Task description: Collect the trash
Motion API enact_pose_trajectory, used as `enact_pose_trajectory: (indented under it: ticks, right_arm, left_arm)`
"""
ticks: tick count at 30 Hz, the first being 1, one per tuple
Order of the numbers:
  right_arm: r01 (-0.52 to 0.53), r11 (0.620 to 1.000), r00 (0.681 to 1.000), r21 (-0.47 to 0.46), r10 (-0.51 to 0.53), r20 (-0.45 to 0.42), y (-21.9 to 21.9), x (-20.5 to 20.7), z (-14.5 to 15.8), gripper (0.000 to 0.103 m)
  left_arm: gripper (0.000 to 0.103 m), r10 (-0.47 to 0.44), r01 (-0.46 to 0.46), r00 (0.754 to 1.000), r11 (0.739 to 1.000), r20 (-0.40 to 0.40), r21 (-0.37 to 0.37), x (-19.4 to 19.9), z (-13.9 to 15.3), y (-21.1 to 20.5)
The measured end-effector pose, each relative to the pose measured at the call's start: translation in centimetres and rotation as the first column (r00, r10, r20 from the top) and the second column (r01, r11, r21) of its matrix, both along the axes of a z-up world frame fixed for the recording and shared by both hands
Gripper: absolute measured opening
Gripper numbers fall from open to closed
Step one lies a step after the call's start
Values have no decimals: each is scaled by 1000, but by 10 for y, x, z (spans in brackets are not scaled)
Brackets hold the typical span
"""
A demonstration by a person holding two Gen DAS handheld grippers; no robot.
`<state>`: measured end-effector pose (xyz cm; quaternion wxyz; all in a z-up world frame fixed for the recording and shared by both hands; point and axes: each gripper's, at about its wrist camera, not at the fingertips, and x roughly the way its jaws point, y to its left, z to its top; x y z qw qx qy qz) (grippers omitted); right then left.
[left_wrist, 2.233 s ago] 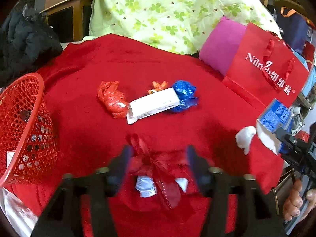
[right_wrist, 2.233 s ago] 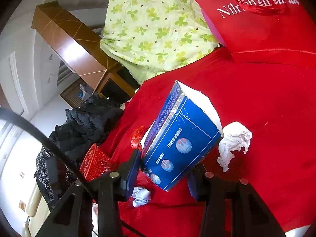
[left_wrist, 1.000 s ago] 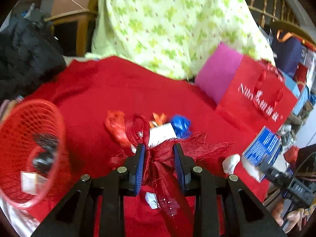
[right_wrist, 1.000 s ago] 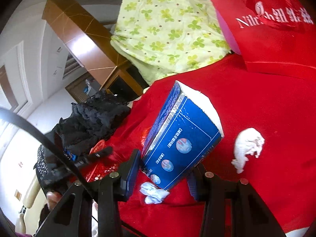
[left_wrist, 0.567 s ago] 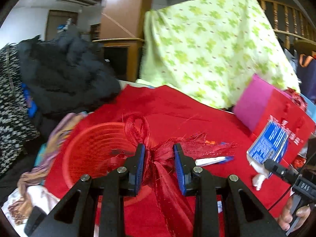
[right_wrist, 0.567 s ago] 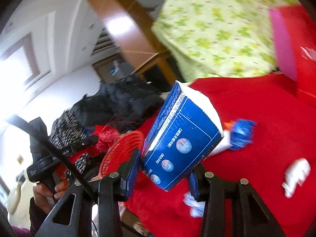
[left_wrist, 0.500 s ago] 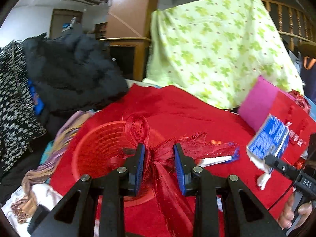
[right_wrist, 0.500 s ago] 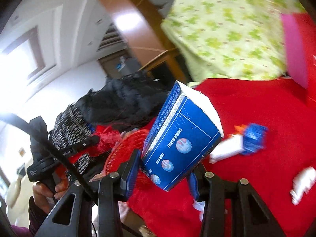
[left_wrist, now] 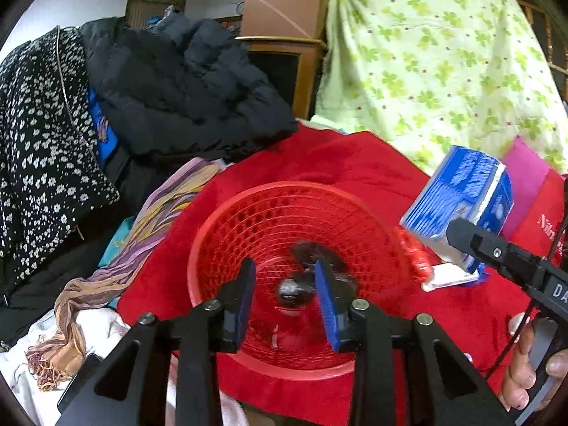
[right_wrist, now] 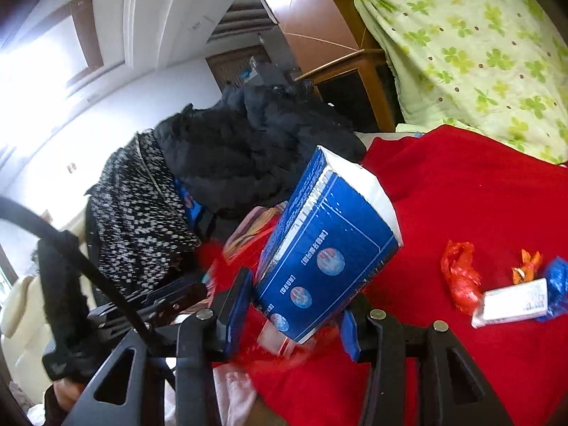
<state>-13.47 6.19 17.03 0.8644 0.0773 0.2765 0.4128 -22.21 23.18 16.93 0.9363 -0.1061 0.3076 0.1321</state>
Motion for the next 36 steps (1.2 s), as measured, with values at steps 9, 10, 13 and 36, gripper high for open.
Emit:
enact_pose_trajectory:
  ticks: [9, 10, 13, 36]
  right_arm:
    - [35, 997, 999, 66, -32, -43, -6, 11, -8, 67]
    - [38, 997, 999, 69, -36, -39, -11, 8, -8, 67]
    - [57, 994, 998, 98, -53, -43, -33, -2, -8, 67]
    - [401, 903, 858, 154, -429, 283, -238, -128, 56, 72]
  left_arm:
    - [47, 34, -34, 999, 999, 8, 10, -25, -1, 2]
    - [48, 35, -35, 999, 999, 12, 23, -28, 0, -1]
    - [57, 26, -28, 999, 998, 37, 57, -39, 7, -15]
    - [80, -265, 234, 931, 961, 250, 149, -108, 65, -167]
